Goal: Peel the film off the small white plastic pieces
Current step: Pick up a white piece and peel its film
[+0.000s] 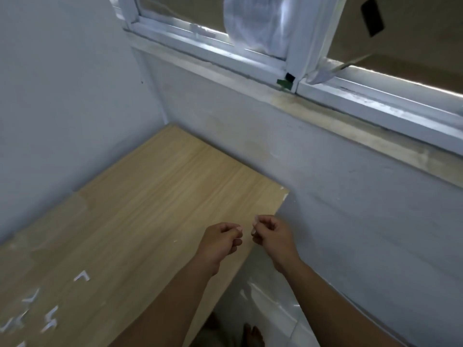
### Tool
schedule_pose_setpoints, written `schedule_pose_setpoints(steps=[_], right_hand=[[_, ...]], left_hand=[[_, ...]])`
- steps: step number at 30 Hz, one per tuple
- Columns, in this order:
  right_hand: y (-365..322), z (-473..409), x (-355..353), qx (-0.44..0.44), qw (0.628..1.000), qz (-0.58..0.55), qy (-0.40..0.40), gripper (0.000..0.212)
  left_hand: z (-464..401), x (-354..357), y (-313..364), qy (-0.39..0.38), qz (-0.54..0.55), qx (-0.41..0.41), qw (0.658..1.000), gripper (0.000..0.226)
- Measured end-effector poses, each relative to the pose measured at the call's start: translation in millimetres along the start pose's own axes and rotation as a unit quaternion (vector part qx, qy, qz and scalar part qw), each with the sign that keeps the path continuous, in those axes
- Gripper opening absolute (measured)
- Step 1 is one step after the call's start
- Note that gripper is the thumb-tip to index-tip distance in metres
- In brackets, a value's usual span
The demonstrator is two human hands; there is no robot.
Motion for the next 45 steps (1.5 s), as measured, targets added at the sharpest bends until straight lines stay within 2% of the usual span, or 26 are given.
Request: schedule_pose_setpoints(steps=[5, 10, 15, 19, 23, 25, 30, 33, 36, 40, 45], right_hand=[[-9.8, -33.6, -24.4, -0.005, 0.996, -0.003, 0.094, 0.009], [-19.1, -63.3, -39.4, -0.010, 0.980, 0.009, 0.197, 0.017], [-19.6, -97.8, -49.3, -0.001, 0.969, 0.014, 0.246, 0.020], [-18.9, -116.4, -54.2, -0.003, 0.965, 0.030, 0.261, 0.021], [-18.8, -137.8, -58.2, 0.014, 0.960, 0.039, 0.279, 0.027], [-18.3, -146.9, -60.0, 0.018, 0.958, 0.025, 0.286, 0.024], [-18.6, -157.9, -59.1, 0.023, 0.953, -0.021, 0.302, 0.010], [-16.7, -160.0, -59.3, 0.026, 0.952, -0.031, 0.304, 0.009], [-16.8, -161.4, -59.4, 0.029, 0.952, -0.030, 0.304, 0.009], [-20.0, -162.9, -61.3, 0.054, 0.950, -0.049, 0.304, 0.008], [-23.4, -165.5, -62.7, 0.066, 0.949, -0.059, 0.302, 0.009]], left_hand=[[-40.7, 14.4, 11.1, -0.004, -0.044, 0.029, 0.999, 0.009], [-84.8, 25.8, 23.2, -0.049, -0.104, 0.075, 0.991, 0.009], [-129.4, 48.4, 27.3, -0.092, -0.183, 0.138, 0.969, 0.015], [-155.8, 74.5, 25.2, -0.126, -0.258, 0.179, 0.941, 0.018], [-176.8, 100.9, 27.5, -0.123, -0.302, 0.236, 0.915, 0.021], [-186.9, 112.0, 28.9, -0.120, -0.316, 0.270, 0.902, 0.023], [-213.7, 129.9, 27.2, -0.101, -0.387, 0.394, 0.828, 0.028], [-218.0, 134.9, 26.9, -0.099, -0.428, 0.407, 0.801, 0.030], [-217.9, 141.1, 27.3, -0.121, -0.471, 0.381, 0.786, 0.029], [-220.3, 147.9, 29.1, -0.144, -0.495, 0.335, 0.789, 0.025], [-225.5, 150.1, 31.5, -0.141, -0.477, 0.325, 0.805, 0.022]])
Point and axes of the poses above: each hand's wrist, its own z-axis away from the middle knuckle, its own x-axis out of the palm, y = z × x, the point moved 1 cm from there along -z, towards the middle knuckle, and after that the axes turned 9 degrees about x, right-handed, at the moved point
